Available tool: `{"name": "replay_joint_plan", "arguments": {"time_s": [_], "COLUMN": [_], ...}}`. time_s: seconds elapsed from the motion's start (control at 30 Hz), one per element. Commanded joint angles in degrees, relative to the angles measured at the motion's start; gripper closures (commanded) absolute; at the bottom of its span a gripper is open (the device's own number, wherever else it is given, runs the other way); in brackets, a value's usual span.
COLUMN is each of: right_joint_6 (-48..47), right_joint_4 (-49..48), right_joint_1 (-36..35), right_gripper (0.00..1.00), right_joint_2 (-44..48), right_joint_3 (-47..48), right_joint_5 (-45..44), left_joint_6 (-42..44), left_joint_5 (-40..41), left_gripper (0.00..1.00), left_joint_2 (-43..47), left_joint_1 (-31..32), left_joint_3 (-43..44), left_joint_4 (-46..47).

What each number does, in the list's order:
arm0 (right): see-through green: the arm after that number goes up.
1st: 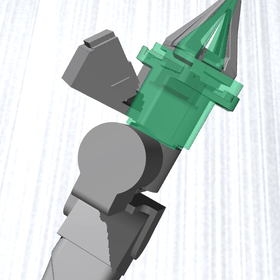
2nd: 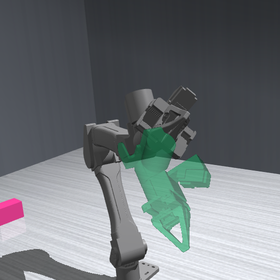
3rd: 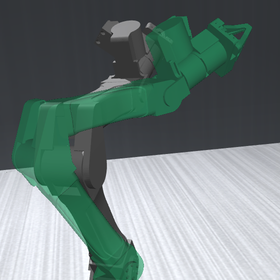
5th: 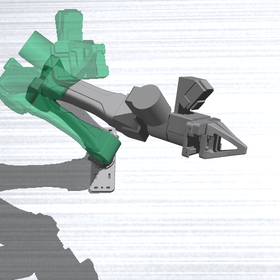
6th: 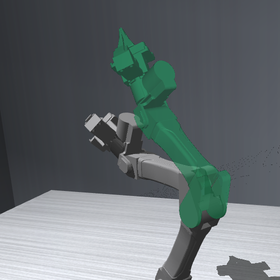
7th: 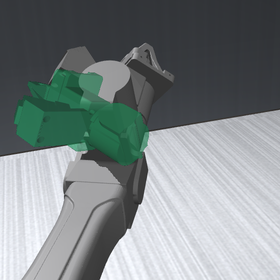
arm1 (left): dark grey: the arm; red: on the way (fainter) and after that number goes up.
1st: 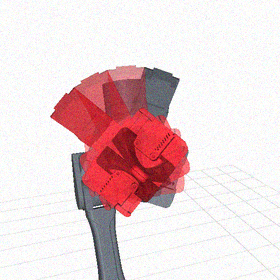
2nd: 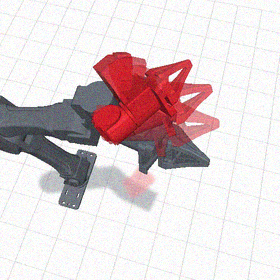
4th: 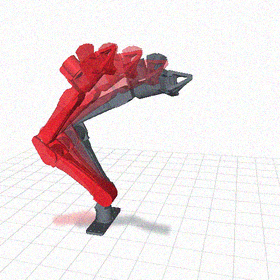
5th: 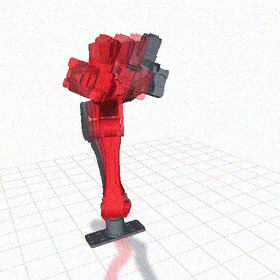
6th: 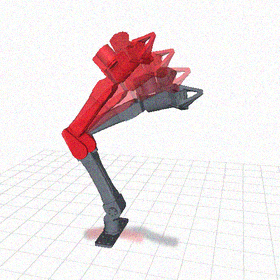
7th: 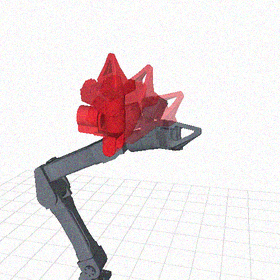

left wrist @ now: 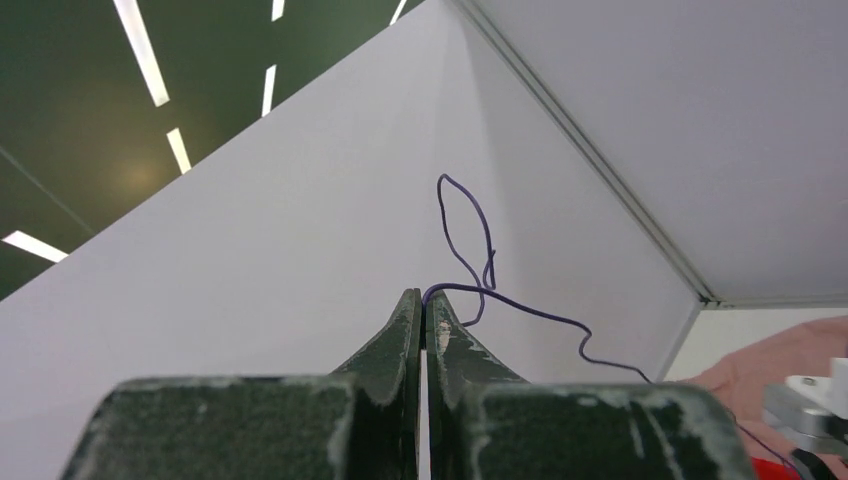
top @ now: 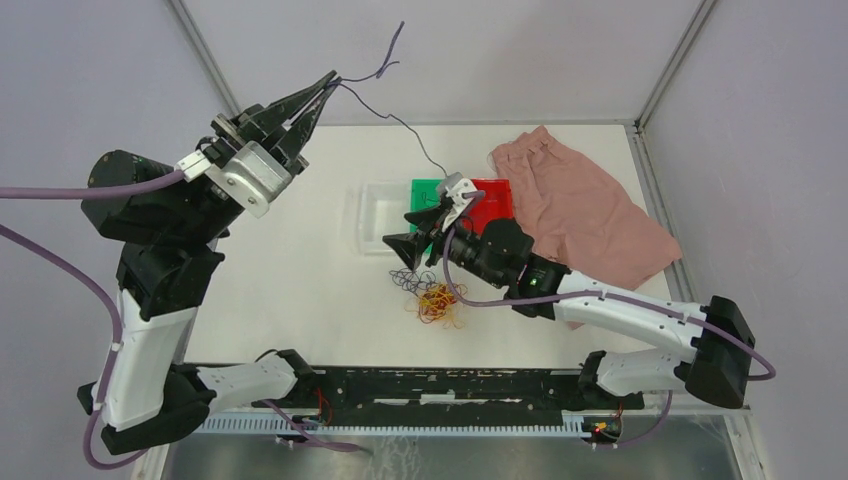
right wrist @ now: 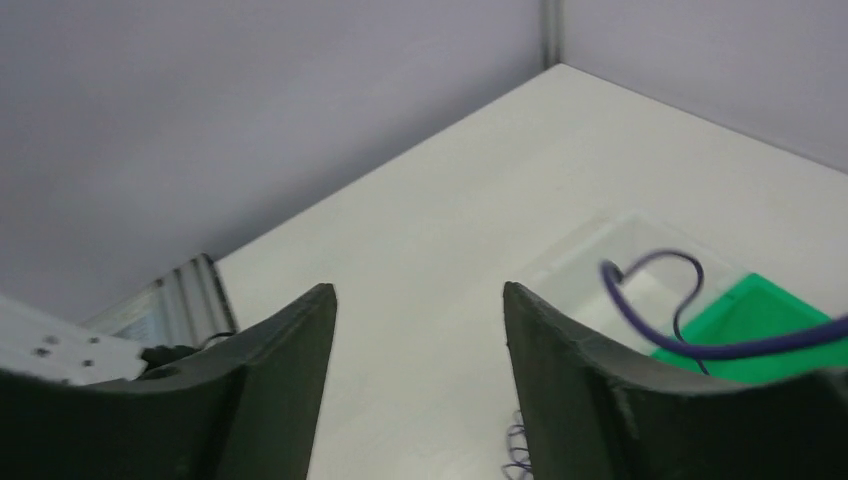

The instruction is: Untangle the cables

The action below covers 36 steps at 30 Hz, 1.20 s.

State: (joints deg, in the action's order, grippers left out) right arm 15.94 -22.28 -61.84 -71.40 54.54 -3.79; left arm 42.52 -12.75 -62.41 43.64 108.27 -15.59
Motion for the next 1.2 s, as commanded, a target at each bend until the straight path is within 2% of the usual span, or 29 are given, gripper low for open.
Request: {"name": "replay_joint_plan", "arguments": {"time_s": [0.0, 0.07, 0.13, 0.37, 0.63, 0.77, 0.87, 1.0, 1.17], "right_joint_6": [-1.7, -2.2, -2.3, -2.3, 2.4, 3.9, 3.8, 2.8, 2.4], "right_joint_4": [0.6, 0.6, 2.0, 5.9, 5.4, 6.3, 6.6, 9.2, 9.9], "right_joint_1": [3.5, 5.7, 8.0, 14.5, 17.5, 17.5, 17.6, 17.5, 17.5], "right_gripper": [0.41, 0.52, 0.54, 0.52, 0.50, 0.47, 0.36, 0.31, 0.29], "right_joint_2": [-0.8, -0.8, -0.9, -2.5, -9.4, -11.7, -11.7, -11.7, -10.3], "right_joint_3": [2.7, 2.8, 3.4, 6.3, 12.0, 14.1, 13.2, 11.8, 9.1], "right_joint_5": [-6.4, -8.4, -9.2, -2.3, 9.4, 8.8, 5.4, -0.4, -5.1], "left_joint_6": [-4.3, -4.7, -4.7, -3.5, 1.2, 4.6, 6.2, 8.4, 10.5], "left_joint_5": [-2.8, -3.2, -3.5, -2.3, 5.5, 9.3, 10.3, 10.9, 10.5], "left_gripper": [0.97, 0.97, 0.97, 0.97, 0.97, 0.97, 0.97, 0.97, 0.97], "left_joint_2": [0.6, 0.4, 0.3, 0.3, 1.9, 0.9, -2.3, -8.5, -16.0], "left_joint_1": [0.1, 0.1, 0.1, 0.1, 0.1, 0.1, 0.1, 0.1, 0.1], "left_joint_3": [-0.6, -0.9, -1.3, -2.6, -7.8, -9.4, -5.6, 2.2, 12.4], "left_joint_4": [-1.1, -0.8, -0.1, 2.6, 13.2, 20.9, 24.7, 27.4, 28.5]}}
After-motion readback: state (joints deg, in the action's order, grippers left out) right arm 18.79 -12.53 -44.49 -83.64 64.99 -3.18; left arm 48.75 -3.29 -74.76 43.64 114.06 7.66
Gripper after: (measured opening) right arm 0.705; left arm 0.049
